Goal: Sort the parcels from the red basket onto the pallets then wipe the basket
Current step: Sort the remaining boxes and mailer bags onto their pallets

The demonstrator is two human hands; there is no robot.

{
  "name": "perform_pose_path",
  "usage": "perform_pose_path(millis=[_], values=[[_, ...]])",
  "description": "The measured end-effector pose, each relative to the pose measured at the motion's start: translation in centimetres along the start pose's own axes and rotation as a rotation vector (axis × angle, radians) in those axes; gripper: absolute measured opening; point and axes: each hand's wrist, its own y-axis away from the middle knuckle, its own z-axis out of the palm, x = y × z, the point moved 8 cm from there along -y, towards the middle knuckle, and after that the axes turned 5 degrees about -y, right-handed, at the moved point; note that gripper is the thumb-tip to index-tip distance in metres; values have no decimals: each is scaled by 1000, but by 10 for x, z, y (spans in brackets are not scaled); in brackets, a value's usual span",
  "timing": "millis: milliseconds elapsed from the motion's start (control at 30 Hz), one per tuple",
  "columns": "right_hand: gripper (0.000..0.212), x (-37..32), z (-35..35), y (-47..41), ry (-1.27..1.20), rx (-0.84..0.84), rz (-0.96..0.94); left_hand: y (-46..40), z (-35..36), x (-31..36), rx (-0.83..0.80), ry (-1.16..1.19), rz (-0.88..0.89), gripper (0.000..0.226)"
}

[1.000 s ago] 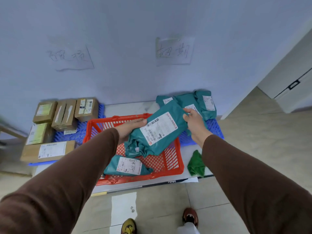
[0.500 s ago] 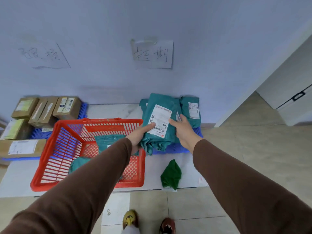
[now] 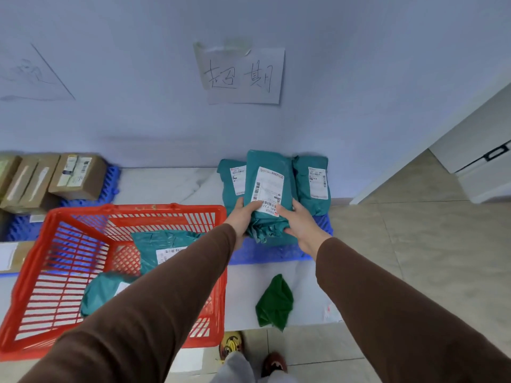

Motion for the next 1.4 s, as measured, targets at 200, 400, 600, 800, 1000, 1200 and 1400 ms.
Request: perform_pose_path(millis=[200,400,600,800,1000,1200,1400], values=[[51,1,-13,-53,-5,115,-15,-53,-6,10,71,-143,49,42],[30,3,-16,-107,39,68,-30,-99,-10,16,170,-194,95,38],[52,14,-14,-154,64,43,-55,-133,-15,14,282,-235,160,50],[72,32,-13,-183,116,16,-47,-155,-16,6,359,-263,182,61],[74,42,-14,-199,134,22,-20,-173,-23,-4,374,-332,140,63],[75,27,-17,-183,177,-22,-22,-161,-26,-5,377,-347,70,67],[74,-3,-10,-141,162,-4,-69,-118,-17,9,387,-326,87,69]])
